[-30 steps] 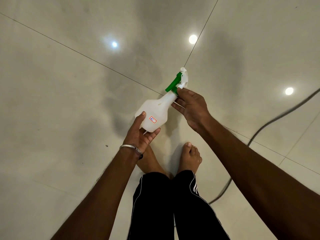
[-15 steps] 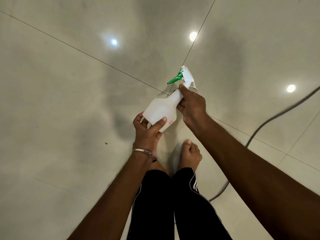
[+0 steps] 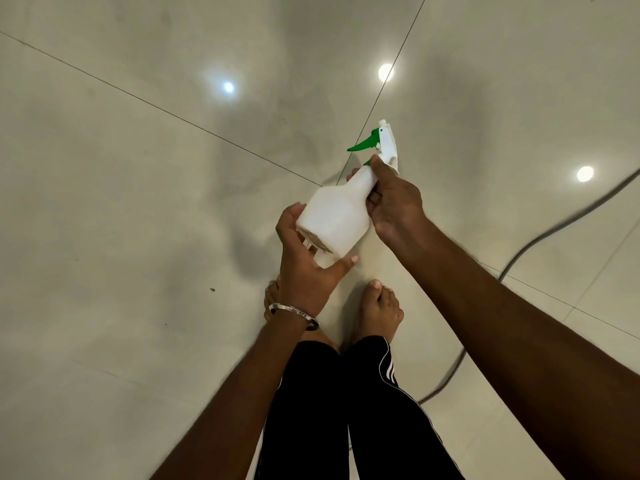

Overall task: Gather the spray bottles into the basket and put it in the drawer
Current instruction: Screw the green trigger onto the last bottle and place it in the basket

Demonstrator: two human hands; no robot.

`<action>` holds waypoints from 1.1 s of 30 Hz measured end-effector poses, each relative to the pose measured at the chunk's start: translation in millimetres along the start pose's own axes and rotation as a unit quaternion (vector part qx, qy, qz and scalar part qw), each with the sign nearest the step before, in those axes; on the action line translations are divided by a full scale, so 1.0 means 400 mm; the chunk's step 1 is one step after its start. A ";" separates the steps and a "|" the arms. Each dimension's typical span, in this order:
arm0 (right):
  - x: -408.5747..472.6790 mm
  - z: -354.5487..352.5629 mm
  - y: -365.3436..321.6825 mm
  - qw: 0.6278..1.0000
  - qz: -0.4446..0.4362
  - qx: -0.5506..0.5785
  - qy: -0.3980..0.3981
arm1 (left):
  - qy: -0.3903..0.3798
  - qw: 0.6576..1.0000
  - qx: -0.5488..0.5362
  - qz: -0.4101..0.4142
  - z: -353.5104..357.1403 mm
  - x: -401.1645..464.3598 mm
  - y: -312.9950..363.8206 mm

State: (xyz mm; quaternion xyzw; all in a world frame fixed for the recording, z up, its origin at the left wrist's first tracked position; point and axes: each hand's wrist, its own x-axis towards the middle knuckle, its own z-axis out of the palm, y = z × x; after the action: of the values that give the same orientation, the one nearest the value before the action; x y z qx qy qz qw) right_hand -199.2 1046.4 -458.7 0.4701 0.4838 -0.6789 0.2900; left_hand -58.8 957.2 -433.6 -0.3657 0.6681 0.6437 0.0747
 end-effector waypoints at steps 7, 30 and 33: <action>-0.002 0.001 -0.006 0.999 -0.003 -0.038 -0.035 | -0.066 0.895 -0.304 -0.321 -0.034 0.021 0.013; -0.084 0.022 0.030 0.980 -0.099 -0.165 -0.048 | 0.023 0.873 -0.363 -0.326 -0.032 0.000 -0.026; -0.160 0.029 0.036 0.965 -0.143 -0.203 -0.090 | 0.085 0.866 -0.372 -0.323 -0.038 0.008 0.015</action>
State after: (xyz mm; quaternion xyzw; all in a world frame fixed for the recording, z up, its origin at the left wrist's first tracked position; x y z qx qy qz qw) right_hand -166.0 1026.6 -404.6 0.2648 0.6453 -0.6404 0.3216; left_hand -59.1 941.5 -428.2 -0.6151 0.2269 0.7509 0.0797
